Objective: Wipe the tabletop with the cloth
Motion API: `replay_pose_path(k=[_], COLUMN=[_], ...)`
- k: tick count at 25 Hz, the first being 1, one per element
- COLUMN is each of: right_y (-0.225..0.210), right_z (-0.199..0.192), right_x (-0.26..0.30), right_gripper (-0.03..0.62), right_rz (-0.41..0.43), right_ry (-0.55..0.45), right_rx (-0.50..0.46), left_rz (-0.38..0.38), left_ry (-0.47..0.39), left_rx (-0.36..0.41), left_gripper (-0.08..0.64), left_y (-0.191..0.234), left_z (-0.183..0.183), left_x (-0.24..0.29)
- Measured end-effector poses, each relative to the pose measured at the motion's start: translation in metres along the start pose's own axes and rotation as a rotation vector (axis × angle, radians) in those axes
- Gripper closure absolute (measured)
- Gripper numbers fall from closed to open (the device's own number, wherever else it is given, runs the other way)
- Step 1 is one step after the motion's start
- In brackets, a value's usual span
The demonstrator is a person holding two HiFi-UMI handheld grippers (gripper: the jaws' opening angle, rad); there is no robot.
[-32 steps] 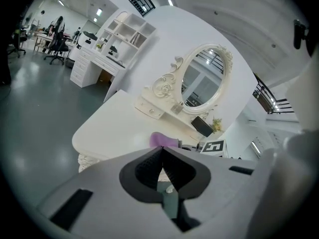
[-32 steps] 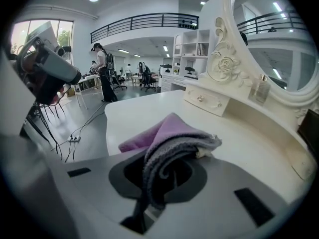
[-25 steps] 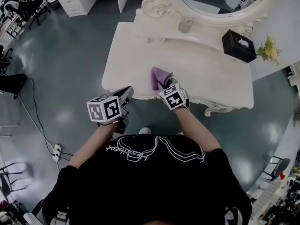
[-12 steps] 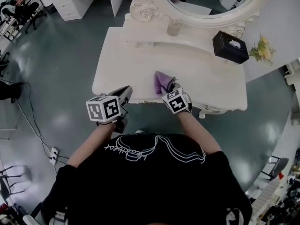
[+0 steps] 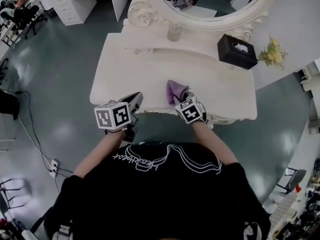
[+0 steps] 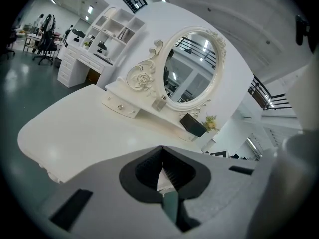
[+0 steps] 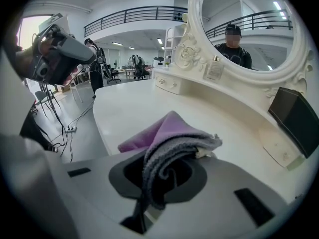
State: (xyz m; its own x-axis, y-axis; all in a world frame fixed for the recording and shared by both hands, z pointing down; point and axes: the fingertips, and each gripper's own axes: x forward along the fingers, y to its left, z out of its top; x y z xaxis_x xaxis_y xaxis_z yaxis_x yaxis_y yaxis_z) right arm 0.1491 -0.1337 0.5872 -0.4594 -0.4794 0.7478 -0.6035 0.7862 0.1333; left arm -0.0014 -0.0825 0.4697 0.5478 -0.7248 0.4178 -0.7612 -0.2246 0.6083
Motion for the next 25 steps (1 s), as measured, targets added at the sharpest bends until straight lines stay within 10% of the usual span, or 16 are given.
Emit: replay_pose_path(k=[25], right_y=[-0.08], right_z=[-0.081], right_x=[-0.053], right_gripper=[0.543], right_rz=[-0.051], right_ry=[-0.008], right_rx=[0.082], left_rz=[0.059], left_ry=[-0.025], left_rx=[-0.008], left_gripper=[0.555], left_y=[-0.059], left_z=[-0.035], left_x=[0.041])
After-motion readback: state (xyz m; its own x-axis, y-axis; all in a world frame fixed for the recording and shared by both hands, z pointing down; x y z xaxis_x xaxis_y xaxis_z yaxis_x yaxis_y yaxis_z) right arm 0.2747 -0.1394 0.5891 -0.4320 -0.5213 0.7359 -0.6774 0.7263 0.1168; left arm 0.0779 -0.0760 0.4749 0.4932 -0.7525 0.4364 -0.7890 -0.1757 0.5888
